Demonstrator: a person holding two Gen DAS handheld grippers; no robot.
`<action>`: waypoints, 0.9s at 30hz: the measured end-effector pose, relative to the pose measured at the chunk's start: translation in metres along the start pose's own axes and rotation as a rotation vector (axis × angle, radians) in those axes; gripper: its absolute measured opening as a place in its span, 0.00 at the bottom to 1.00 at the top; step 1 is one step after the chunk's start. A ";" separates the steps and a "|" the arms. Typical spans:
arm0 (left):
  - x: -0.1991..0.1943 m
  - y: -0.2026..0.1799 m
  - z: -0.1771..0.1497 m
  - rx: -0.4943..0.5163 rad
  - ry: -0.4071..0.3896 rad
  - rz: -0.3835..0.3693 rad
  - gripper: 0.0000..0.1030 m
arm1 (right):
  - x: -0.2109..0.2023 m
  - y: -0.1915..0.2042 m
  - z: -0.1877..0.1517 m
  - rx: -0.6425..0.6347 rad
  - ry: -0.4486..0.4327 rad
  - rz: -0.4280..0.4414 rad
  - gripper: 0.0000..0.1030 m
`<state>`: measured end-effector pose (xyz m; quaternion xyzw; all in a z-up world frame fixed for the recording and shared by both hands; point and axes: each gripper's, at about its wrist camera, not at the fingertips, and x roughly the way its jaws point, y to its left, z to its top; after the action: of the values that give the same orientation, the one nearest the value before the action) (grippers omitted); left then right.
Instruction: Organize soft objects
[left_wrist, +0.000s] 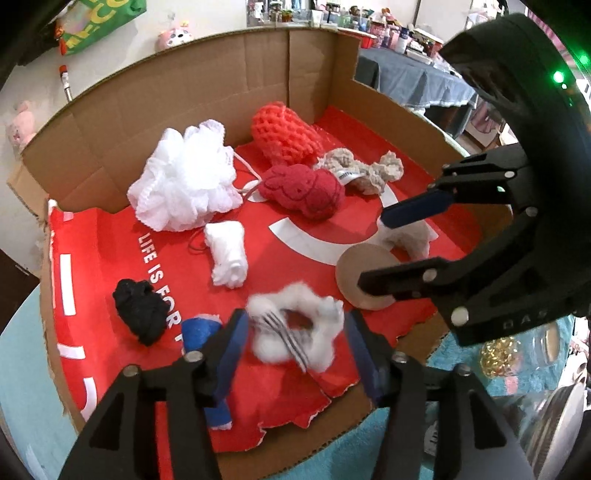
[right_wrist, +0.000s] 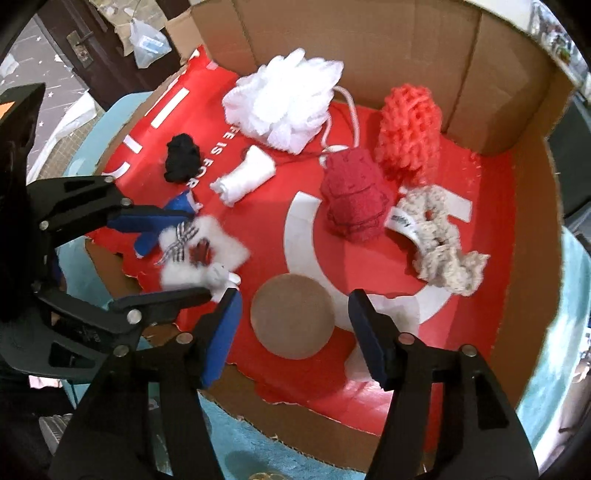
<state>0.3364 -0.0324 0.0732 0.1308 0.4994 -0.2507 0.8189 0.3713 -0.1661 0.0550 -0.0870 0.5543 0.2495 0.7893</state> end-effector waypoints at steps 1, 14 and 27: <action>-0.002 0.000 0.000 -0.008 -0.006 0.007 0.69 | -0.002 0.000 0.000 0.008 -0.005 -0.005 0.57; -0.040 0.015 -0.028 -0.315 -0.095 0.069 0.97 | -0.047 -0.006 -0.031 0.236 -0.097 -0.086 0.73; -0.032 0.019 -0.044 -0.388 -0.079 0.159 0.97 | -0.029 0.004 -0.051 0.284 -0.087 -0.174 0.73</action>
<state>0.3014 0.0128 0.0806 -0.0005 0.4938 -0.0895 0.8650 0.3198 -0.1925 0.0637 -0.0114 0.5396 0.1030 0.8355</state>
